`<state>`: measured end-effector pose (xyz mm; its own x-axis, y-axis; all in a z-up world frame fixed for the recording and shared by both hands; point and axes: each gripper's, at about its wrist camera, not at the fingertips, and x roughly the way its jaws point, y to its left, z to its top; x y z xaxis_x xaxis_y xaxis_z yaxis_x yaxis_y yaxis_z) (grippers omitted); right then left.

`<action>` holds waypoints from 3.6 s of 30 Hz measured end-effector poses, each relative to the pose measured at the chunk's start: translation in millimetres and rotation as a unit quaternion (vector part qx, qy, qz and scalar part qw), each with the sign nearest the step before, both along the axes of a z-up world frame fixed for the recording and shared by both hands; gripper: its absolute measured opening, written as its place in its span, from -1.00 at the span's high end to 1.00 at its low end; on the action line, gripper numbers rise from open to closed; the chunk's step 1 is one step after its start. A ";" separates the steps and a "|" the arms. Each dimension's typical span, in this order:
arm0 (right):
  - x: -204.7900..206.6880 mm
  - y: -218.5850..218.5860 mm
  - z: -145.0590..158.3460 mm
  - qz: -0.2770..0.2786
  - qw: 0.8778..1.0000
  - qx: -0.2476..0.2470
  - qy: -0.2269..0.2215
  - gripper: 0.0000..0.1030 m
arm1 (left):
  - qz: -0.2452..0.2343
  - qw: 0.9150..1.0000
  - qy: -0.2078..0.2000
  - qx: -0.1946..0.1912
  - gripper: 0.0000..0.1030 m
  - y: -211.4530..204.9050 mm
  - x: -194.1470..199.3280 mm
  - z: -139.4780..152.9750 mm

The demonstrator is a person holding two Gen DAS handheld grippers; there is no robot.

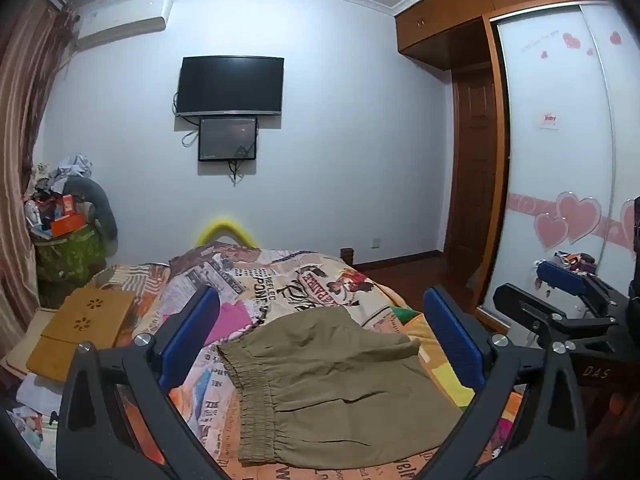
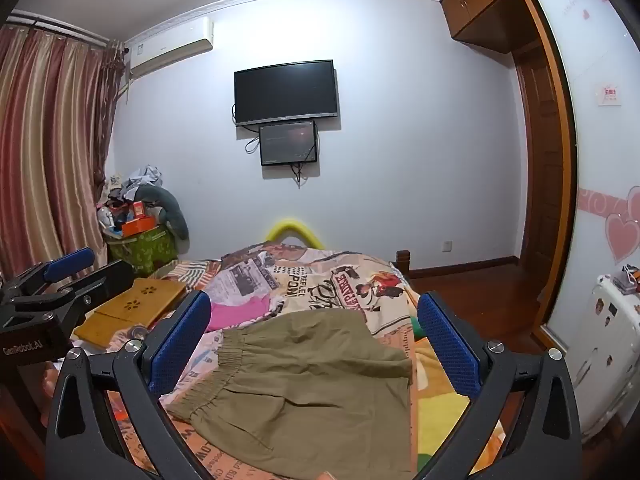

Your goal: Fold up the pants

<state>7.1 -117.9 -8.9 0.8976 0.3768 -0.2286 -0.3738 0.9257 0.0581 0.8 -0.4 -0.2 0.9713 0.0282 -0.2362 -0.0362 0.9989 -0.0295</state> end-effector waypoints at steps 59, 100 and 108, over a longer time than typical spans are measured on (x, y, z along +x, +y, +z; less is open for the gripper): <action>2.7 -3.8 -2.1 -0.007 1.000 0.002 0.007 -1.00 | -0.020 1.000 0.004 -0.014 -1.00 0.7 2.2 -2.1; 25.2 -3.7 -17.8 -0.026 0.999 -0.010 0.037 -1.00 | -0.008 0.999 0.042 -0.015 -1.00 13.0 34.9 -22.6; 68.5 -19.6 -59.5 -0.045 0.990 -0.013 0.129 -1.00 | 0.022 0.994 0.112 -0.003 -1.00 32.8 82.6 -62.5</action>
<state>75.6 -137.5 -68.4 0.8371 0.2894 -0.4642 -0.2662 0.9569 0.1165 83.5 32.4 -62.7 0.8926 0.0671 -0.4457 -0.0857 0.9961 -0.0218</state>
